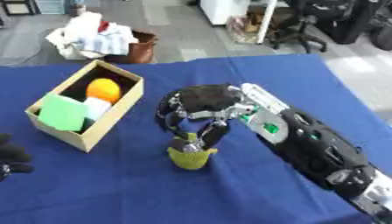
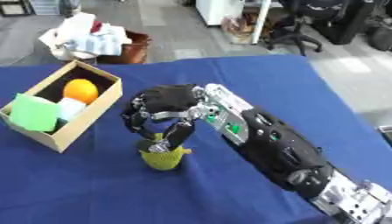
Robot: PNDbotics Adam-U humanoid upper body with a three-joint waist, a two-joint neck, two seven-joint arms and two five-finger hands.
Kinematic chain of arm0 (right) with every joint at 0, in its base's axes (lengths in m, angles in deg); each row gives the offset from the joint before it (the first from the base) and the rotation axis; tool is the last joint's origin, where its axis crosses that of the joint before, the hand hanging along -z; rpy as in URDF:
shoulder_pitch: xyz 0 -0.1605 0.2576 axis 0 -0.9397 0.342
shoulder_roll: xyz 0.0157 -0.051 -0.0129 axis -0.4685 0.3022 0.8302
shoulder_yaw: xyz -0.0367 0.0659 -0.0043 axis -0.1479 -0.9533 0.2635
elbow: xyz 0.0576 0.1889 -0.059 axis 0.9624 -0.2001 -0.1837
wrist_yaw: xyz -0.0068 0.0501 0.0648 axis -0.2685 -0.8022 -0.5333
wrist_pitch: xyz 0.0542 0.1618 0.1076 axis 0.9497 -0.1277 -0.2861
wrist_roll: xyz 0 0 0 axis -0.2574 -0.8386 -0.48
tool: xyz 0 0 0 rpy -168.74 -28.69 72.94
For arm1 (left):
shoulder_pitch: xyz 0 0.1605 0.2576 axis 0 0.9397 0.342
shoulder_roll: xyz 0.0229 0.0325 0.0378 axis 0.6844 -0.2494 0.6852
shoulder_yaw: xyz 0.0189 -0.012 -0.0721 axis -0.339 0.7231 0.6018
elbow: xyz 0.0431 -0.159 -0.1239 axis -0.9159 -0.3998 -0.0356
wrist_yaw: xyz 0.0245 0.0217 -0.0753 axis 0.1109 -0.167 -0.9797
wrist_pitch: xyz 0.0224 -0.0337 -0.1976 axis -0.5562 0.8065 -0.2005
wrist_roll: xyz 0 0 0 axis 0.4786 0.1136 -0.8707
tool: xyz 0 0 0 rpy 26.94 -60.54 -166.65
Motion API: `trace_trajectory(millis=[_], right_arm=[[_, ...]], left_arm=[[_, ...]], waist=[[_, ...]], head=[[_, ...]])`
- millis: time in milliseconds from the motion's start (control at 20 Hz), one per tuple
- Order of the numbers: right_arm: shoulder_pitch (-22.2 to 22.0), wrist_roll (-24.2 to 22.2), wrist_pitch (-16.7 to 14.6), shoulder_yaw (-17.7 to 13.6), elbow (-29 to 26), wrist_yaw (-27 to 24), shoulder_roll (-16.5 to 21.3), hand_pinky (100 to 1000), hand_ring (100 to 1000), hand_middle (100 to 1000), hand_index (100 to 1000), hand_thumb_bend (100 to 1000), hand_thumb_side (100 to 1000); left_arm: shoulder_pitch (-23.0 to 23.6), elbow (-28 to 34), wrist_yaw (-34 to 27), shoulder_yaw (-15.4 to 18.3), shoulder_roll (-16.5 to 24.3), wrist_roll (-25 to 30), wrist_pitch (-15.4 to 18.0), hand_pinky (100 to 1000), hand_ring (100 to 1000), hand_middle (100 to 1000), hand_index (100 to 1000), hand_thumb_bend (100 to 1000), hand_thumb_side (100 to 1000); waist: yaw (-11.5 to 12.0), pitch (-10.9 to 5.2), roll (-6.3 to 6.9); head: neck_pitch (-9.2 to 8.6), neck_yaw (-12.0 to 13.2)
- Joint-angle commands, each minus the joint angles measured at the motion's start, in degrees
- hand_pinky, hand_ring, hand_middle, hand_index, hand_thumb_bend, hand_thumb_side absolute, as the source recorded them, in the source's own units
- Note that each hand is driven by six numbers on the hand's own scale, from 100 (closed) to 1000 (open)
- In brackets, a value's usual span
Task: Pick up objects on the table and place them in the box.
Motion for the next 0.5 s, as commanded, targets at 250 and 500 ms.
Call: trace_trajectory(millis=[250, 500], right_arm=[[4.2, -5.7, -8.6, -2.5, -1.2, -0.8, 1.6, 766, 743, 553, 350, 100, 198], [3.7, -7.3, -8.6, -2.5, 1.2, 2.1, 2.3, 807, 820, 707, 810, 100, 258]], left_arm=[[-0.3, 0.9, -0.1, 0.2, 1.0, -0.1, 0.0, 619, 649, 602, 806, 100, 853], [-0.3, 0.9, -0.1, 0.3, 1.0, -0.2, 0.0, 619, 649, 602, 805, 100, 854]], waist=[[-0.1, -0.93, -0.31], [-0.1, -0.91, -0.37]], head=[[-0.27, -0.1], [-0.38, 0.0]])
